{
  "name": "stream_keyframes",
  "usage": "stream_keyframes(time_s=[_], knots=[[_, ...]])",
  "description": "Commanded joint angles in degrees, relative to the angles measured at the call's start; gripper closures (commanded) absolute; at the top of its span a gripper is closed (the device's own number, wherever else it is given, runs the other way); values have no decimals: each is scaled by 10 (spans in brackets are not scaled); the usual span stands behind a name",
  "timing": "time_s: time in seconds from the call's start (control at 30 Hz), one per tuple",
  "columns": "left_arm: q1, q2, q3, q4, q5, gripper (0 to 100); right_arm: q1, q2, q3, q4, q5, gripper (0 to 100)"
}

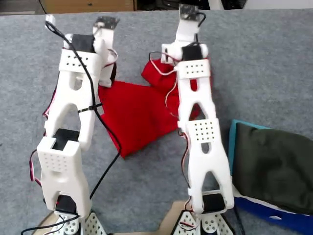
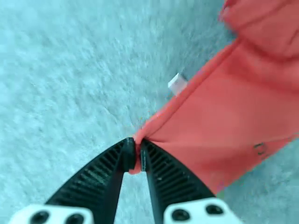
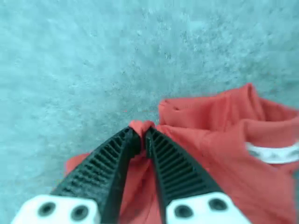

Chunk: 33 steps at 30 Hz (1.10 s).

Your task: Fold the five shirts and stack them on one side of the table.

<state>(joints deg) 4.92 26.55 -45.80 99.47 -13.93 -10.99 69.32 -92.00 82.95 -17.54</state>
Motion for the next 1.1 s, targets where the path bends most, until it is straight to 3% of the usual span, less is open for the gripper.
stream_keyframes(time_s=[0.0,0.33,0.57,0.83,1.07], knots=[[-13,-35,-102,14,7,982,28,-163,-36,9,5,993],[-48,-268,-119,14,4,982,73,-470,-35,3,7,993],[-162,-428,-123,13,4,982,101,-642,-31,-70,12,993],[-274,-545,-123,12,3,982,102,-739,-31,-119,149,993],[-295,-640,-118,12,3,982,101,-804,-31,-122,200,993]])
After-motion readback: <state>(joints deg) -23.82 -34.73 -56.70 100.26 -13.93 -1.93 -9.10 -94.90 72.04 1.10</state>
